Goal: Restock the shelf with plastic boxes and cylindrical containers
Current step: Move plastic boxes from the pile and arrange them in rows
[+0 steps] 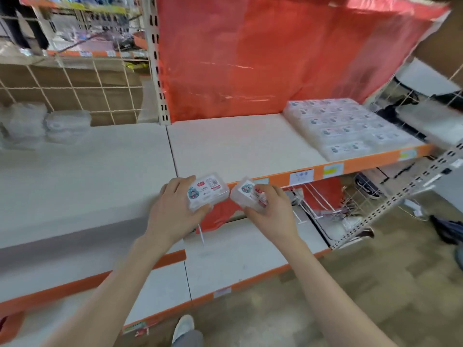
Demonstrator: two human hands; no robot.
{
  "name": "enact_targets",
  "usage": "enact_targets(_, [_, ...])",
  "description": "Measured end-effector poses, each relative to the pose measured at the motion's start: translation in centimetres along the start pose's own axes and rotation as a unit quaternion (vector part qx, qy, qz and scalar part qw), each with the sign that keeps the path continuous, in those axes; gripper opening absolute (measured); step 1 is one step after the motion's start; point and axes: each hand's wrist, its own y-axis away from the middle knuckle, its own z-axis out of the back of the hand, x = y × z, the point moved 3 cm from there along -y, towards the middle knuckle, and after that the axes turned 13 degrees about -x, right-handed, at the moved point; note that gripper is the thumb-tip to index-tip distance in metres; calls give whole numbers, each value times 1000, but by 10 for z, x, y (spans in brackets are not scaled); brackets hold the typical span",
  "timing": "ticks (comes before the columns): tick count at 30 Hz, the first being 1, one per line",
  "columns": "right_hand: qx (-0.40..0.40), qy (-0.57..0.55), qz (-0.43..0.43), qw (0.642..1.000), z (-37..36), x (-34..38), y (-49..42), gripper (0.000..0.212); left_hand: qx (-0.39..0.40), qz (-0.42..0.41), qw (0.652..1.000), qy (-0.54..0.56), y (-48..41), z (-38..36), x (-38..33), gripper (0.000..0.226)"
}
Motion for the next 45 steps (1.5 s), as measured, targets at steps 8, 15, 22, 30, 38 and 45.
enact_targets(8, [-36, -2, -28, 999, 13, -42, -38, 49, 27, -42, 999, 20, -48, -52, -36, 71])
enact_targets(15, [-70, 28, -33, 997, 32, -77, -103, 47, 35, -59, 997, 47, -104, -104, -73, 71])
enact_targets(22, [-88, 24, -67, 994, 35, -113, -141, 47, 56, -83, 994, 51, -136, -141, -94, 70])
enact_targets(30, [-85, 12, -58, 995, 59, -154, -174, 50, 89, -70, 993, 16, -138, -177, -115, 69])
enact_targets(38, [-45, -33, 9, 998, 96, -199, -210, 48, 86, -30, 996, -7, -124, -227, -176, 70])
enact_targets(45, [-28, -46, 43, 998, 128, -243, -233, 50, 37, -19, 999, -30, -106, -256, -208, 63])
